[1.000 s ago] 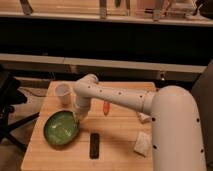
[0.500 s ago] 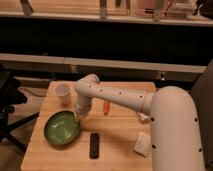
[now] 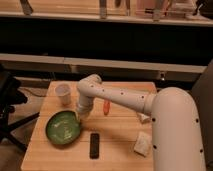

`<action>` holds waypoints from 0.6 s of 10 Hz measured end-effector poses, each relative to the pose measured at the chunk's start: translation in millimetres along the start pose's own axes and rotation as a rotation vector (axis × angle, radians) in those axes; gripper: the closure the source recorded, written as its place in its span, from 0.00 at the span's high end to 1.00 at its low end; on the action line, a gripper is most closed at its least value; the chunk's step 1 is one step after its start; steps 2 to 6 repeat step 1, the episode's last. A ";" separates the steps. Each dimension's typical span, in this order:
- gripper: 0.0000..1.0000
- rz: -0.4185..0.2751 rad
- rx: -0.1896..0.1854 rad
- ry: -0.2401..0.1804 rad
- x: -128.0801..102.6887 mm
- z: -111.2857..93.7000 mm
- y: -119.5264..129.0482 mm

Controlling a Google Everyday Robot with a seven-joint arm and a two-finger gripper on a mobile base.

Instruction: Drag the ceramic bowl in a circle

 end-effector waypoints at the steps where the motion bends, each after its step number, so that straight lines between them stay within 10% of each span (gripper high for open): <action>1: 0.00 0.003 0.002 0.000 0.5 0.0 0.2; 6: 0.00 0.003 0.002 0.000 0.5 0.0 0.2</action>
